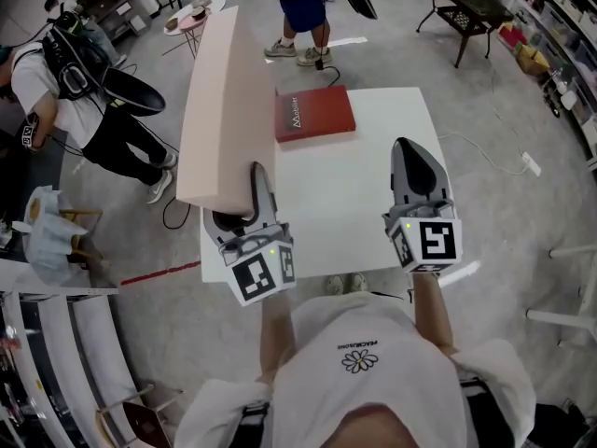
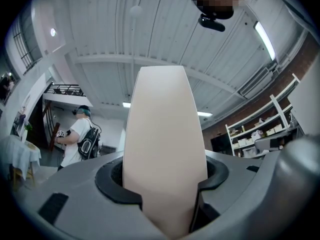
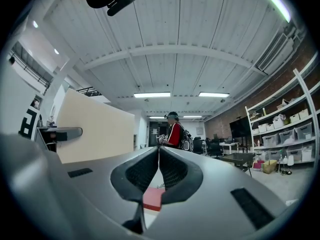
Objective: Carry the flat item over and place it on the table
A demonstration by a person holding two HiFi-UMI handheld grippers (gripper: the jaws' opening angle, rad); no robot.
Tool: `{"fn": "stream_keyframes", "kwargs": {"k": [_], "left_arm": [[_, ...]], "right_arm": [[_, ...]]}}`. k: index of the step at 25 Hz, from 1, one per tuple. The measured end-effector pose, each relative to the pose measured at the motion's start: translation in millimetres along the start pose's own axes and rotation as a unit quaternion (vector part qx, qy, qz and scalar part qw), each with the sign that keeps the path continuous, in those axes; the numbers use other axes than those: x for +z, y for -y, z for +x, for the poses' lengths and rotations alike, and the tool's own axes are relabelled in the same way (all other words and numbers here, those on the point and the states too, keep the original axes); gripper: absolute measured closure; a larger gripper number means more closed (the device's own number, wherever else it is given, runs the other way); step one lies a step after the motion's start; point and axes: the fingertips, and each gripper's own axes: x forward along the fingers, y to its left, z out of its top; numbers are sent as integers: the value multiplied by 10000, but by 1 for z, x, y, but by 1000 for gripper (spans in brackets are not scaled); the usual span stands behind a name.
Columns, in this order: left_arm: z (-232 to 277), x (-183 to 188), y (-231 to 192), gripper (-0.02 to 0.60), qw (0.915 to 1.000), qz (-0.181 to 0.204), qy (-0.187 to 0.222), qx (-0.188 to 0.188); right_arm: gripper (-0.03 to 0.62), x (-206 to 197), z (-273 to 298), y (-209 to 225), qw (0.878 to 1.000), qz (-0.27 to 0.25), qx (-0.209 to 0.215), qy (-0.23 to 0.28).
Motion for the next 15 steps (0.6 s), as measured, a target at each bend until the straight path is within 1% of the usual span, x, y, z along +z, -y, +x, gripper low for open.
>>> {"fn": "stream_keyframes", "kwargs": {"k": [2,5,6,7,8,9,10,11,13,15], "left_arm": [[2,-1,1,290,9998,213,-44,-16],[1,5,5,290,9978,649,24,91],[0,8,7,290,9966,817,47,134],[0,10,11,290,9937,1114,41,131],[0,12,15,290,9870,1609,9,53],[0,13,18,290,9758,2186,-20,-67],[1,15,21,290,9647,2630,-12,-157],[3,17,21,290,9572,2886,29,-196],[7,20,21,290,9471,3201,115,-217],[8,20,21,290,9338,3569,158,-219]], "right_arm": [[582,1,1,-1,10000,-27,39,-3],[582,2,2,-6,9998,-186,102,-20],[582,1,1,-6,9997,-219,119,-28],[582,1,0,-6,9996,-239,134,-33],[582,2,-1,-6,9995,-259,150,-33],[582,3,-3,-6,9994,-289,172,-22],[582,4,-3,-7,9993,-327,195,-4],[582,6,-3,-8,9991,-361,212,15],[582,8,-4,-8,9990,-394,226,40],[582,10,-6,-6,9989,-417,222,55]]}}
